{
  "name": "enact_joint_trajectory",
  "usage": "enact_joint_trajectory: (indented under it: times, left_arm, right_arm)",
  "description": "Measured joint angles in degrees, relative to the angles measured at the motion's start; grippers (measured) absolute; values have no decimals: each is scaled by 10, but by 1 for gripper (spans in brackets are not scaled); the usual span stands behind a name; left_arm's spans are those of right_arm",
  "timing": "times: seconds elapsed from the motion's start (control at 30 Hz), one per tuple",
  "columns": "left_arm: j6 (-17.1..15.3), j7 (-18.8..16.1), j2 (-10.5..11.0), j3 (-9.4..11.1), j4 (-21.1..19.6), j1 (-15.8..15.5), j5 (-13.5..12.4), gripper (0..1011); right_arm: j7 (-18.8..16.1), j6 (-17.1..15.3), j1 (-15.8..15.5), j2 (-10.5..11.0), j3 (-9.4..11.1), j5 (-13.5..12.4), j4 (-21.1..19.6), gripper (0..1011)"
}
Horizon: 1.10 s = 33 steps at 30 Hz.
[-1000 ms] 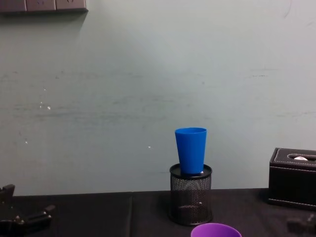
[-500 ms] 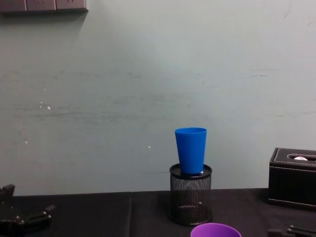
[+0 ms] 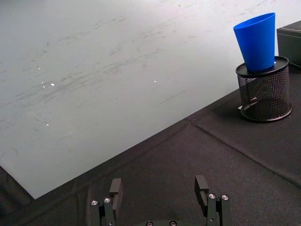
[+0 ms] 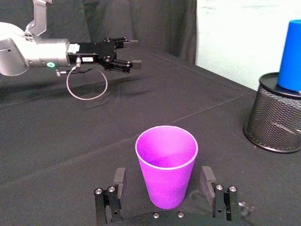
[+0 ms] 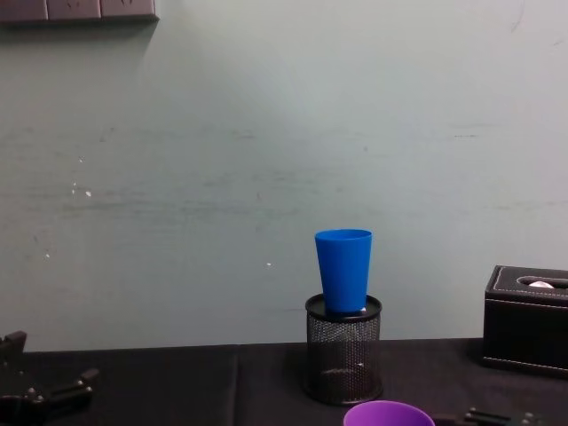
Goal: Pick up one cup with a gripper and tap it against the other cup.
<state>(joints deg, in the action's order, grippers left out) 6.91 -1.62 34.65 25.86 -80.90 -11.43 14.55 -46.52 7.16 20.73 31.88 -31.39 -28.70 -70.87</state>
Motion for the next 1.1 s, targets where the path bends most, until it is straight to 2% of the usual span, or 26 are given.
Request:
enact_joint_trajectory:
  times: [0.23, 0.57, 0.83, 1.1]
  left_arm:
    - [0, 0, 0, 0, 0, 0, 0, 1011]
    - [0, 0, 0, 0, 0, 0, 0, 1011]
    - [0, 0, 0, 0, 0, 0, 0, 1011]
    - [0, 0, 0, 0, 0, 0, 0, 1011]
  right_arm:
    - [-4, 1, 16, -19, -9, 7, 23, 1003]
    - [-9, 19, 31, -46, -15, 10, 52, 1003]
    - [-9, 28, 33, -56, -15, 11, 64, 1003]
    - [-8, 28, 33, -55, -14, 11, 64, 1003]
